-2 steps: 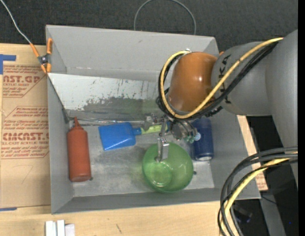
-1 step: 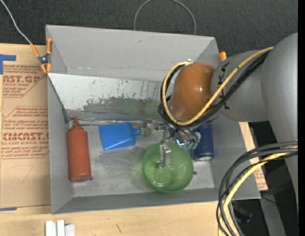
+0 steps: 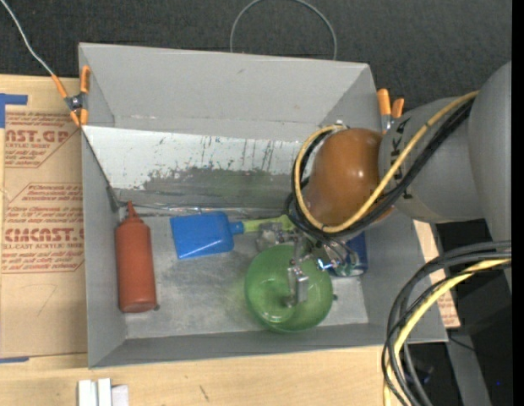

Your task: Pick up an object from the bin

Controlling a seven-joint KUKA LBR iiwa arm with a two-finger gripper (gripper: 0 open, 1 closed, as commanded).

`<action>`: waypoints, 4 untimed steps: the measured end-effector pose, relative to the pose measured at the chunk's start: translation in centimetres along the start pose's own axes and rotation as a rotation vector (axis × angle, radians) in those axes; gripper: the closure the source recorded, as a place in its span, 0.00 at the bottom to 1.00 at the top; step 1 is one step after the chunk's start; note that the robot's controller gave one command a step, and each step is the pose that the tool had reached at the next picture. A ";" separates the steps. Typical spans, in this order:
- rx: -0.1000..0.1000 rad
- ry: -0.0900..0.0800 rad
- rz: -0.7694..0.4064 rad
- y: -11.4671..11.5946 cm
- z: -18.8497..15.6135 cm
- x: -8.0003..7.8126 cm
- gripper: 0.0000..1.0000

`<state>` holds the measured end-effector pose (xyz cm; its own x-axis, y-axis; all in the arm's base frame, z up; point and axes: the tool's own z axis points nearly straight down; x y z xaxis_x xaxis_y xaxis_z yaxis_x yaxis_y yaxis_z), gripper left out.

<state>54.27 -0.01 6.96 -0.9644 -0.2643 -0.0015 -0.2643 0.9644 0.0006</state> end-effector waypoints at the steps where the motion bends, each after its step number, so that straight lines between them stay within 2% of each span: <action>1: -0.003 -0.003 0.048 0.8 0.0 -3.5 0.00; 2: 0.000 -0.011 0.002 0.1 -0.3 -0.4 1.00; 4: -0.001 -0.009 0.003 0.1 -1.1 -0.3 1.00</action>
Offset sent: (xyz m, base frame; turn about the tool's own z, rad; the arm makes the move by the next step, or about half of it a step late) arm 0.0000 0.0000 0.0000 0.0000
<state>54.51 0.17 8.01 -0.9651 -0.2617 -0.0104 -0.2617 0.9651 0.0015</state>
